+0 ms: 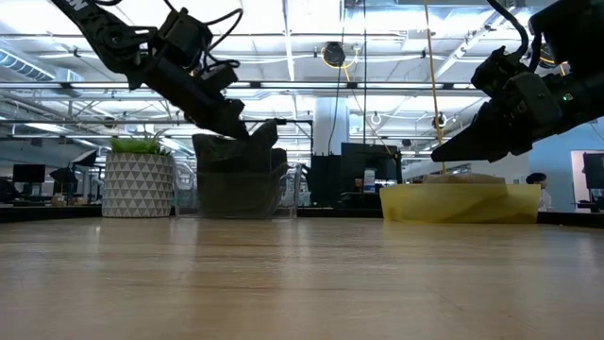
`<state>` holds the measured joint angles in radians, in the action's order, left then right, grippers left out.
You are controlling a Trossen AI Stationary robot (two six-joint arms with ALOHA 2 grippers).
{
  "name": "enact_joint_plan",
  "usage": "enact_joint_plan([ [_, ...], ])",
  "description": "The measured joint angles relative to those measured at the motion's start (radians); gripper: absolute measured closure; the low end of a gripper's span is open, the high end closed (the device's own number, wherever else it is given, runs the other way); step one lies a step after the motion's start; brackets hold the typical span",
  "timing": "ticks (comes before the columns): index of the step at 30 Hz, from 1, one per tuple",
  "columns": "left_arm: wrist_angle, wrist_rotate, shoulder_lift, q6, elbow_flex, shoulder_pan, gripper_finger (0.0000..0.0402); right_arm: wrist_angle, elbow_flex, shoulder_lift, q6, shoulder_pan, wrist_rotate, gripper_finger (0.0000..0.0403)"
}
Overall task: Pick & Place hat
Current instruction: Put the black cap into the transparent bin
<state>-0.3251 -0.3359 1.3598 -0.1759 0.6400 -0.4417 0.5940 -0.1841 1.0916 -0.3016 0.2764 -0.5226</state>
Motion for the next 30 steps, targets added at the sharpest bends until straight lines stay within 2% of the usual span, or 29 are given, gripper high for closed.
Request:
enact_joint_plan([
  [7,-0.087,0.014,0.073,-0.015,0.003,-0.004,0.0178,0.0,0.0,0.0,0.001,0.0,-0.001,0.0403],
  [10,-0.095,0.024,0.1,-0.032,0.0,-0.004,0.0177,-0.001,0.0,0.0,0.001,0.0,-0.001,0.0403],
  [17,-0.095,0.151,0.121,-0.039,0.001,-0.004,0.0176,-0.003,0.0,0.0,0.002,0.0,-0.001,0.0403],
  [23,-0.094,0.195,0.121,-0.04,0.001,-0.004,0.0176,-0.008,0.0,0.0,0.001,0.0,-0.001,0.0403],
  [25,-0.092,0.184,0.121,-0.051,0.001,-0.004,0.0176,-0.009,0.0,0.0,0.0,0.0,-0.001,0.0403],
  [30,-0.083,0.05,0.121,-0.049,0.001,-0.014,0.0176,-0.009,0.0,0.0,0.0,0.0,0.0,0.0403],
])
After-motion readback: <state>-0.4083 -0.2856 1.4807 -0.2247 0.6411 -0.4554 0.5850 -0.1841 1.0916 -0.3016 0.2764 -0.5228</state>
